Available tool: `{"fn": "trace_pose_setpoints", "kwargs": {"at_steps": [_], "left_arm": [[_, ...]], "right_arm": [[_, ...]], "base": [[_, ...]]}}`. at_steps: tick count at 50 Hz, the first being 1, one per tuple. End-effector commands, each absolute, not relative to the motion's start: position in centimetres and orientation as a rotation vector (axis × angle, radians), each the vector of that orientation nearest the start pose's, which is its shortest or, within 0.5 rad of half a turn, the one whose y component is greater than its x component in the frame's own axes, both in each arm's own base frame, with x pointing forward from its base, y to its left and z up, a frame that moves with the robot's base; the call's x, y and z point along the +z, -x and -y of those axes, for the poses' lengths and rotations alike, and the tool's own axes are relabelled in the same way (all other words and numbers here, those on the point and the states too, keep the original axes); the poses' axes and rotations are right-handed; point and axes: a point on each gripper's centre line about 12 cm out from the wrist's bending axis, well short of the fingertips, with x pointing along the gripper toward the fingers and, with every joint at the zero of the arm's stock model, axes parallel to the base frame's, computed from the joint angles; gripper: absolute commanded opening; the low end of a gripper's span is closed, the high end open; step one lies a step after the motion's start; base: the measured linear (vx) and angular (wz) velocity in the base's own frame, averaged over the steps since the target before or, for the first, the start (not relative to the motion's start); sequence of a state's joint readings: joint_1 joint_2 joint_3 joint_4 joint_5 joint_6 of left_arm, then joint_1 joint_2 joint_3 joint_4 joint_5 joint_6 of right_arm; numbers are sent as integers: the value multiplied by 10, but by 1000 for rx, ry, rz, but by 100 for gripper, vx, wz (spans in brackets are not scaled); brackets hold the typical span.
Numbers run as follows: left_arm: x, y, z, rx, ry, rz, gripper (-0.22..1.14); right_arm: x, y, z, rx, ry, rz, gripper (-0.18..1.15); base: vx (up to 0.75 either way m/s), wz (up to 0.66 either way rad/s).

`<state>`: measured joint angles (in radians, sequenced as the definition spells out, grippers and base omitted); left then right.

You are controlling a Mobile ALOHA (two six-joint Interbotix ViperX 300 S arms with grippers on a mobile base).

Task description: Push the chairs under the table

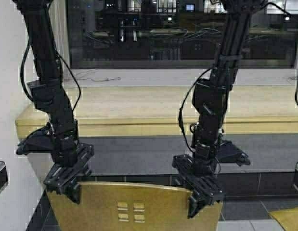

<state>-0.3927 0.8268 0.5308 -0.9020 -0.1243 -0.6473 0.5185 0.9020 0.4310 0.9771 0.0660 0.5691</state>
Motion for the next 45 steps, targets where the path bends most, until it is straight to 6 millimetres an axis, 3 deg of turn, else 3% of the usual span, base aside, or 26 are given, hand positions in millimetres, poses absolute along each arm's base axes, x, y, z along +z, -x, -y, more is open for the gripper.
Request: {"fn": "trace_pose_setpoints", "kwargs": {"at_steps": [1,6,11,24,35,45], "left_arm": [[-111,-350,134,684,1038,-1098,43],[-111,-351,136,681,1042,-1108,27],[-110,-353,137,678,1046,-1116,19],[-107,-354,139,669,1050,-1121,18],[-104,-365,144,648,1066,-1103,18],[-102,-365,145,645,1069,-1111,18]], "right_arm": [[-132,-323,-191,-594,-953,-1341,45],[-132,-321,-190,-595,-948,-1345,19],[-130,-320,-189,-595,-948,-1343,2],[-125,-331,-185,-590,-972,-1318,4],[-129,-340,-169,-617,-982,-1296,4],[-126,-355,-169,-570,-967,-1278,4]], "base": [[0,0],[0,0],[0,0],[6,1],[15,4],[20,5]]}}
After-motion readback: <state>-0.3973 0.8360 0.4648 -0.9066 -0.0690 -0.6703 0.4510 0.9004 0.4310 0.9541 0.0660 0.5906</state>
